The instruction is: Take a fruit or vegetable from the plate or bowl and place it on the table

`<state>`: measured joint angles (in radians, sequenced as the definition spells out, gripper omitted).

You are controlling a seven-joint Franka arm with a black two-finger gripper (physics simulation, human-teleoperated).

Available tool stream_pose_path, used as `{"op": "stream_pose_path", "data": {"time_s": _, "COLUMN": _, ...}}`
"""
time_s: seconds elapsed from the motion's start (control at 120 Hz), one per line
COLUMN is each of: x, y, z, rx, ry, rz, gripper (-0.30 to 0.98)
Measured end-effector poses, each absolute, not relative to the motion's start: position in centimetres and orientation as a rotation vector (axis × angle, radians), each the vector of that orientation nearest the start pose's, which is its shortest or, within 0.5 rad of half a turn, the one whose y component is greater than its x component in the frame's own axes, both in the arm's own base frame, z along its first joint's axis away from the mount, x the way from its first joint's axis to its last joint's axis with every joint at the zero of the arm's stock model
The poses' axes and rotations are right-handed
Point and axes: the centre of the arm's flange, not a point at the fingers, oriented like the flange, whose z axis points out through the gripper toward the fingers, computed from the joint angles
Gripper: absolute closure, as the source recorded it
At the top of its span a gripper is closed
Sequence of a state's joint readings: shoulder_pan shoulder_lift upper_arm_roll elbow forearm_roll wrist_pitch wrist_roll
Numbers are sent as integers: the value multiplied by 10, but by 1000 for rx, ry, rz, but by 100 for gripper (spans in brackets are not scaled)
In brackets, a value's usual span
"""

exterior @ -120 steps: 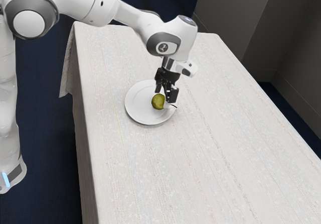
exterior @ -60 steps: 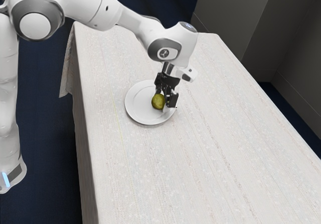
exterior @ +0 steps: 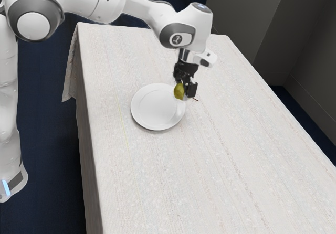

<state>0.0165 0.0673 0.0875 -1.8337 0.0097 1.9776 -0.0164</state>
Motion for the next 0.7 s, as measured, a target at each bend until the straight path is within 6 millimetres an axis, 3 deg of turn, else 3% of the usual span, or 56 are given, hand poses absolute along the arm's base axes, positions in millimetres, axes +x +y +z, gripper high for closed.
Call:
{"op": "stream_pose_path", "data": {"time_s": 0.117, "x": 609, "y": 65, "z": 535, "rx": -3093, "ry": -156, "rz": -249, "gripper": 37}}
{"op": "stream_pose_path", "data": {"time_s": 0.242, "x": 644, "y": 66, "z": 540, "rx": -3076, "ry": -116, "rz": -302, "gripper": 36}}
{"op": "stream_pose_path", "data": {"time_s": 0.35, "x": 675, "y": 62, "z": 531, "rx": -3066, "ry": -77, "rz": -323, "gripper": 36}}
{"op": "stream_pose_path", "data": {"time_s": 0.467, "x": 685, "y": 61, "z": 524, "rx": -3064, "ry": -50, "rz": -322, "gripper": 36}}
{"op": "stream_pose_path", "data": {"time_s": 0.567, "x": 688, "y": 59, "z": 518, "rx": -3074, "ry": -31, "rz": -313, "gripper": 18}}
{"op": "stream_pose_path", "data": {"time_s": 0.7, "x": 693, "y": 64, "z": 502, "rx": -3083, "ry": -22, "rz": -285, "gripper": 7}}
